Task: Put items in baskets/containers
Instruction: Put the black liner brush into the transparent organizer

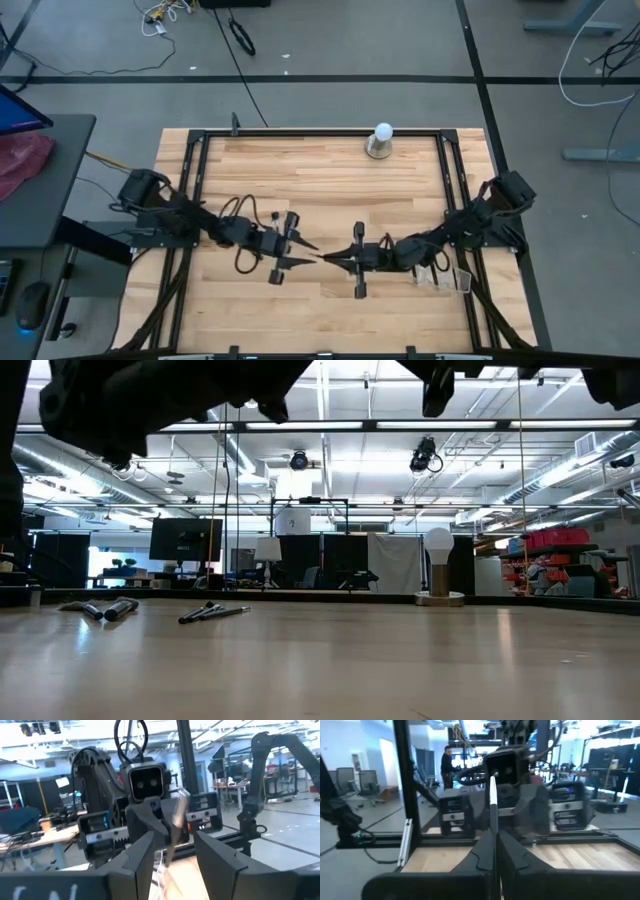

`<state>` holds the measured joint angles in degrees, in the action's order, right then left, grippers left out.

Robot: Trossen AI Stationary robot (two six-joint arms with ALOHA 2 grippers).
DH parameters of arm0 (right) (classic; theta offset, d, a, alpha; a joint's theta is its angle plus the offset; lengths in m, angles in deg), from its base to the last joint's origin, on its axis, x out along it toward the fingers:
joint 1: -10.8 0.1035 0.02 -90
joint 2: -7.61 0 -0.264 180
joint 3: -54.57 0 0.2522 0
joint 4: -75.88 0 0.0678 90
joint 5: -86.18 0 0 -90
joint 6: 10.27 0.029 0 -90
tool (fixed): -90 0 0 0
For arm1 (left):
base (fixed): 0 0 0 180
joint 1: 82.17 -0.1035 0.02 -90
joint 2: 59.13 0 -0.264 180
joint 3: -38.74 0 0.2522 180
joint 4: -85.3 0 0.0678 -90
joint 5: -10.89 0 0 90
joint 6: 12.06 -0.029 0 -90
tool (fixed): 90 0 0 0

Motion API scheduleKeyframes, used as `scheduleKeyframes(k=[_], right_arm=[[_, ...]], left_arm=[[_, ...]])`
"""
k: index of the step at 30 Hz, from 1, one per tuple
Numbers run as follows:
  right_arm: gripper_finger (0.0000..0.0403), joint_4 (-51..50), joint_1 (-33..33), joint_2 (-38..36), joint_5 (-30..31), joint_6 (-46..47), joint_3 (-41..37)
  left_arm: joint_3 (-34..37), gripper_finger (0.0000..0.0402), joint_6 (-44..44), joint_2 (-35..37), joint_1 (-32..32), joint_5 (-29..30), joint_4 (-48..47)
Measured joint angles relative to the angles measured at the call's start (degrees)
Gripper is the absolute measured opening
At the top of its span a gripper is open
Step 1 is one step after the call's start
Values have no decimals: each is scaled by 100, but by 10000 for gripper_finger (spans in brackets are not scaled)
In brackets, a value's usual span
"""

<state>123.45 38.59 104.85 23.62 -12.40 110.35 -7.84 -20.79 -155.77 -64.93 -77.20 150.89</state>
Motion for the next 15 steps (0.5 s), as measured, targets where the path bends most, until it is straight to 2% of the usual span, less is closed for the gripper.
scheduleKeyframes(k=[6, 13, 15], right_arm=[[7, -43, 53, 6, 9, -7, 0], [9, -194, 53, 6, 17, 159, 3], [15, -414, 51, -6, 54, 325, 13]], left_arm=[[-196, 130, -9, -63, -20, -91, 4], [-201, 26, 31, -63, -19, -204, -5], [-198, 18, 54, -64, -14, -211, -73]])
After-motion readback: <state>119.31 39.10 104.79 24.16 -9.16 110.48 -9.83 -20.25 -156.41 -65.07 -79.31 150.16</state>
